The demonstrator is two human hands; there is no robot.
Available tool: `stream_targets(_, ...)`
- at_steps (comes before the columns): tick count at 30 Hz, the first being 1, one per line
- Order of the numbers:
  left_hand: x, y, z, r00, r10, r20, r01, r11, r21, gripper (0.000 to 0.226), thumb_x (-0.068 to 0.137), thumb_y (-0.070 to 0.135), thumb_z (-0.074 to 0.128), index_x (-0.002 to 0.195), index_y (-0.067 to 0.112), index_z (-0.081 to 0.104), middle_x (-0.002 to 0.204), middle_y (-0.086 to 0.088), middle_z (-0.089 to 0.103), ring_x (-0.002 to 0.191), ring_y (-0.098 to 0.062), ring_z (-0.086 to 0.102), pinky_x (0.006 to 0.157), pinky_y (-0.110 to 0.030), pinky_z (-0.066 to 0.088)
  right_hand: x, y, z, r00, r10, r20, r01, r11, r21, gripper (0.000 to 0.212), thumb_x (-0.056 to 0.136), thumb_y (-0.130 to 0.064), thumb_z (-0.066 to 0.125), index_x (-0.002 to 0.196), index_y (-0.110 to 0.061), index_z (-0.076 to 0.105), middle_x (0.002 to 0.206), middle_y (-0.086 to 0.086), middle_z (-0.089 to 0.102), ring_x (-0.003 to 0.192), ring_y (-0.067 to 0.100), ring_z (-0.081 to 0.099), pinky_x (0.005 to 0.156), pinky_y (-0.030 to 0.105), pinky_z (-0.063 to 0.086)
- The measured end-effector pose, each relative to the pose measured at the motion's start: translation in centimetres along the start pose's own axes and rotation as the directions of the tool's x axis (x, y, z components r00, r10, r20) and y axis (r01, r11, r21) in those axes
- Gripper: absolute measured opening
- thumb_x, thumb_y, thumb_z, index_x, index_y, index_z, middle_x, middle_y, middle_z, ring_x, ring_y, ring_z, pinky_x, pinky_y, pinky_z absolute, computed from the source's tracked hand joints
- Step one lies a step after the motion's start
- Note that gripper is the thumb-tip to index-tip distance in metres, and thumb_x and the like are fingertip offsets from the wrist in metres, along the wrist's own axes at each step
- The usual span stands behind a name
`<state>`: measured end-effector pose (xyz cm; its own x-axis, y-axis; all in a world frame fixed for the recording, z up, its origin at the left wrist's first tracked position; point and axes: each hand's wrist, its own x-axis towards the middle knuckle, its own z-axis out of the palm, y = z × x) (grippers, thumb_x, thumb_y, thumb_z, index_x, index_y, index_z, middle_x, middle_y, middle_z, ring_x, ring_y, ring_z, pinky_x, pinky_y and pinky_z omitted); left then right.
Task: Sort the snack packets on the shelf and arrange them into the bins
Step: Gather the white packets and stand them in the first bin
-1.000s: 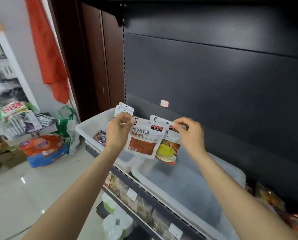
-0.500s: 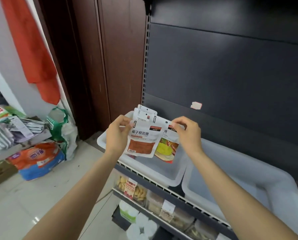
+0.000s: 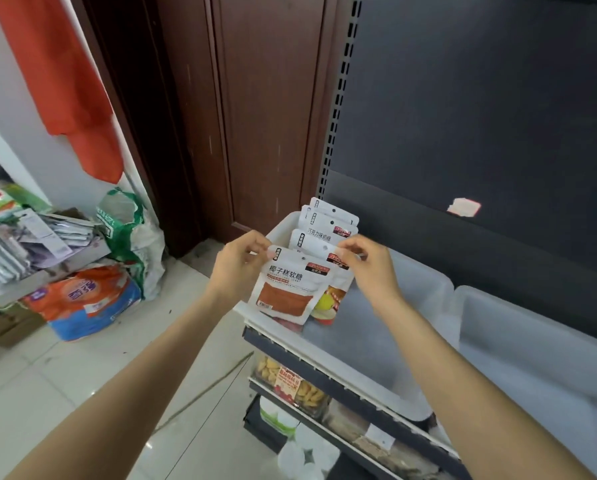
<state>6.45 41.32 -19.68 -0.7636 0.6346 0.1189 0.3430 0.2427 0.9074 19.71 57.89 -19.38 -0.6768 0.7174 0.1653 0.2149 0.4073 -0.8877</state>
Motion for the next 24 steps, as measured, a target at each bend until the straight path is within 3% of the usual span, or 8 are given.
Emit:
stream_targets(3,1.6,-1.4,-0.1,0.998,-0.041,0.047,0.037,0.994,0.100,0.016,0.089,0.019,0.065,0.076,0.026,0.060,0.083,0.003,0.066,0.077,-0.017,0.065,0.068,-0.031,0.053,1.3,1.4,1.8,0.993,0.109,-0.049,-0.113,0.990,-0.086,0.010,0.087,-0.007,0.064,0.087,-0.014,0.070,0.097,-0.001,0.069,0.086,0.008,0.059,0.076,0.017,0.042)
stream_targets(6,3.6,-2.0,0.3,0.993,-0.088,0.082,0.064,0.965,0.255,0.010,0.092,0.016,0.059,0.085,0.024,0.058,0.086,0.007,0.060,0.076,-0.008,0.059,0.058,-0.015,0.043,2.4,2.4,3.4,0.977,0.196,-0.088,-0.212,0.948,-0.237,0.012,0.089,-0.012,0.063,0.091,-0.016,0.073,0.103,0.001,0.070,0.092,0.014,0.062,0.075,0.019,0.041)
stream_targets(9,5.2,-2.5,0.4,0.987,-0.115,0.113,0.071,0.939,0.335,0.008,0.094,0.016,0.054,0.094,0.024,0.056,0.094,0.005,0.062,0.081,-0.012,0.056,0.065,-0.021,0.046,3.0,2.4,4.3,0.969,0.212,-0.125,-0.241,0.919,-0.311,0.012,0.089,-0.014,0.063,0.092,-0.018,0.074,0.102,-0.001,0.072,0.096,0.016,0.063,0.073,0.020,0.040)
stream_targets(13,6.6,-3.7,0.4,0.978,-0.077,0.192,-0.027,0.874,0.486,0.013,0.096,0.018,0.050,0.107,0.025,0.055,0.106,0.000,0.066,0.084,-0.016,0.058,0.074,-0.029,0.052,3.4,2.3,5.4,0.967,0.231,-0.104,-0.253,0.907,-0.336,0.015,0.090,-0.010,0.060,0.095,-0.014,0.073,0.106,0.001,0.071,0.101,0.017,0.063,0.078,0.019,0.041)
stream_targets(19,7.7,-4.9,0.8,0.927,0.048,0.372,-0.327,0.586,0.741,0.040,0.095,0.027,0.053,0.134,0.025,0.047,0.129,-0.003,0.051,0.120,-0.023,0.041,0.098,-0.037,0.035,3.6,2.8,6.3,0.949,0.310,-0.056,-0.308,0.877,-0.369,0.027,0.095,-0.005,0.046,0.106,-0.010,0.070,0.119,0.004,0.066,0.113,0.021,0.058,0.086,0.020,0.040)
stream_targets(24,8.0,-4.1,1.0,0.922,0.085,0.379,-0.342,0.639,0.689,0.039,0.095,0.028,0.053,0.133,0.021,0.047,0.131,-0.004,0.051,0.120,-0.024,0.044,0.099,-0.039,0.036,2.8,1.5,5.1,0.961,0.274,-0.047,-0.272,0.894,-0.356,0.025,0.094,-0.010,0.053,0.115,-0.011,0.065,0.120,0.005,0.065,0.111,0.019,0.059,0.089,0.021,0.041)
